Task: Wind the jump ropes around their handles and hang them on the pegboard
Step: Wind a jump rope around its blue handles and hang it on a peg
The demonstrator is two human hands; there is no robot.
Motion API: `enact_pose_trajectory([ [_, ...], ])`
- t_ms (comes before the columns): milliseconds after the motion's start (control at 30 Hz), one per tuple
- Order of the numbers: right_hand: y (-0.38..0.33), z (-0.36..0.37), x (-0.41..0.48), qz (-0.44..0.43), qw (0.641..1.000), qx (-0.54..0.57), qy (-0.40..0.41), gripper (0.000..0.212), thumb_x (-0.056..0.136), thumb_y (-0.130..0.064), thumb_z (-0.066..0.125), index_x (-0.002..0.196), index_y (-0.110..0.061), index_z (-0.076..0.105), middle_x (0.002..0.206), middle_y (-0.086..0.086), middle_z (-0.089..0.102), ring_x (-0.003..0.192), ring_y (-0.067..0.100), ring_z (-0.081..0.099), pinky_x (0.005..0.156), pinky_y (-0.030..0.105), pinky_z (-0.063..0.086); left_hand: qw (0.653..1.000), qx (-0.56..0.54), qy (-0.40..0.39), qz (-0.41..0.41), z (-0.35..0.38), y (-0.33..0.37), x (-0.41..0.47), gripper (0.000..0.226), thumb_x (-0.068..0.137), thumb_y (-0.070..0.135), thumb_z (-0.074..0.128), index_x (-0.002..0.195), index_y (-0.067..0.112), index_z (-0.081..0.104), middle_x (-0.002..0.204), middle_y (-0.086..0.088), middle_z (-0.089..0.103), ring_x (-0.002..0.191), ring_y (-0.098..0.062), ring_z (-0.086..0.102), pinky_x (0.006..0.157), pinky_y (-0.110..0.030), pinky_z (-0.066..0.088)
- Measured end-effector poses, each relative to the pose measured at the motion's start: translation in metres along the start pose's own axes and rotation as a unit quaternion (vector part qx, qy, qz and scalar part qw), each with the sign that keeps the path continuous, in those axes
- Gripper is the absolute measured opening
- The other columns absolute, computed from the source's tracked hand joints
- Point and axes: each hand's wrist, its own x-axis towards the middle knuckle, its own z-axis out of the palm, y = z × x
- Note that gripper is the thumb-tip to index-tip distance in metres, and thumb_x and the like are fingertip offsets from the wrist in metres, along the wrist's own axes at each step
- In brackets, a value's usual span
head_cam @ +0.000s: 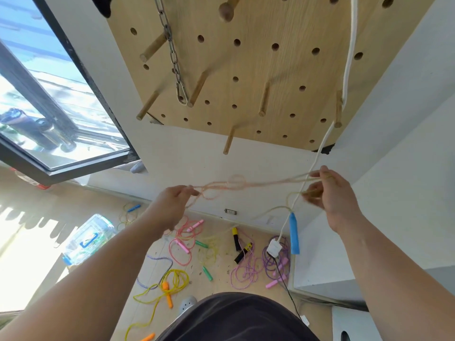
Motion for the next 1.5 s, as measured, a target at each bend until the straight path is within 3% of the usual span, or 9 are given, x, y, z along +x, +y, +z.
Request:
enact_pose_trajectory([
  [100, -0.003, 0.002, -0.008, 0.117, 0.987, 0.097, -0.06, 0.055, 0.099, -0.061, 0.047, 0.08, -0.012, 0.06, 0.059, 0.001, 0.043, 0.053, 0.018, 0.051, 0.072, 0.043, 0.057, 0.981, -0.184, 0.029, -0.061, 0.001, 0.003, 0.0, 0.056, 0.106, 0.053, 0.034, 0.091, 0.015, 0.071, 0.053, -0.002, 0.035, 0.047, -0.019, 0.031, 0.05, -0.027, 0.028],
  [233, 0.011, -0.009, -0.006, 0.17, 0.971, 0.163, -0.049, 0.055, 0.087, -0.064, 0.061, 0.064, -0.017, 0.043, 0.065, 0.006, 0.05, 0.06, 0.022, 0.057, 0.065, 0.036, 0.05, 0.983, 0.126, 0.13, 0.022, -0.006, -0.005, 0.001, 0.06, 0.1, 0.056, 0.046, 0.07, 0.007, 0.063, 0.061, -0.012, 0.058, 0.067, -0.031, 0.058, 0.064, -0.037, 0.047],
  [333, 0.033, -0.025, 0.003, 0.071, 0.976, -0.197, -0.059, 0.043, 0.092, -0.05, 0.068, 0.086, -0.008, 0.06, 0.071, 0.008, 0.056, 0.057, 0.021, 0.046, 0.051, 0.029, 0.032, 0.968, 0.163, 0.191, 0.019, -0.014, -0.011, 0.002, 0.063, 0.102, 0.056, 0.042, 0.064, 0.008, 0.055, 0.061, -0.01, 0.059, 0.068, -0.031, 0.058, 0.06, -0.035, 0.042],
  [467, 0.059, -0.049, 0.006, -0.099, 0.783, -0.614, -0.009, 0.025, 0.096, -0.052, 0.056, 0.094, -0.027, 0.054, 0.083, -0.006, 0.064, 0.08, 0.025, 0.063, 0.068, 0.034, 0.052, 0.953, 0.126, 0.276, 0.019, -0.035, -0.015, 0.004, 0.066, 0.104, 0.053, 0.038, 0.061, 0.005, 0.053, 0.06, -0.012, 0.058, 0.067, -0.033, 0.055, 0.059, -0.037, 0.036],
  [733, 0.076, -0.03, 0.005, 0.001, 0.921, -0.381, -0.081, 0.018, 0.093, -0.014, 0.064, 0.109, -0.021, 0.069, 0.105, 0.003, 0.069, 0.097, 0.025, 0.062, 0.082, 0.035, 0.047, 0.978, -0.193, -0.066, 0.034, -0.02, 0.018, -0.015, 0.036, 0.109, 0.026, 0.042, 0.103, 0.012, 0.074, 0.052, -0.006, 0.033, 0.044, -0.019, 0.028, 0.049, -0.026, 0.026],
  [867, 0.062, -0.009, -0.01, 0.04, 0.889, -0.399, -0.22, 0.08, 0.08, -0.018, 0.08, 0.149, -0.034, 0.043, 0.143, -0.003, 0.043, 0.138, 0.019, 0.041, 0.103, 0.035, 0.041, 0.967, -0.219, -0.122, 0.049, -0.007, 0.037, -0.031, 0.039, 0.109, 0.02, 0.037, 0.105, 0.014, 0.076, 0.066, -0.017, 0.056, 0.05, -0.024, 0.047, 0.049, -0.028, 0.039],
  [967, 0.026, 0.029, -0.038, 0.007, 0.914, -0.28, -0.294, 0.063, 0.086, -0.037, 0.079, 0.142, -0.04, 0.049, 0.143, -0.014, 0.048, 0.13, 0.008, 0.047, 0.104, 0.03, 0.041, 0.954, -0.247, -0.16, 0.059, 0.0, 0.043, -0.039, 0.039, 0.11, 0.018, 0.037, 0.107, 0.01, 0.075, 0.09, -0.024, 0.071, 0.062, -0.032, 0.06, 0.057, -0.035, 0.049],
  [1267, -0.015, 0.095, -0.079, -0.162, 0.913, -0.223, -0.302, 0.007, 0.094, -0.018, 0.07, 0.098, -0.021, 0.075, 0.079, -0.004, 0.072, 0.072, 0.008, 0.063, 0.073, 0.025, 0.05, 0.966, -0.204, -0.146, 0.068, 0.015, 0.041, -0.042, 0.034, 0.107, 0.016, 0.044, 0.099, 0.016, 0.077, 0.09, -0.017, 0.073, 0.065, -0.029, 0.063, 0.058, -0.036, 0.05],
  [1500, -0.02, 0.086, -0.077, -0.123, 0.934, -0.168, -0.29, 0.016, 0.099, -0.016, 0.063, 0.092, -0.016, 0.077, 0.066, -0.007, 0.064, 0.059, 0.005, 0.05, 0.059, 0.019, 0.042, 0.983, -0.177, 0.004, 0.044, 0.027, 0.029, -0.03, 0.042, 0.101, 0.017, 0.053, 0.059, 0.016, 0.059, 0.058, -0.003, 0.044, 0.056, -0.021, 0.043, 0.067, -0.041, 0.046],
])
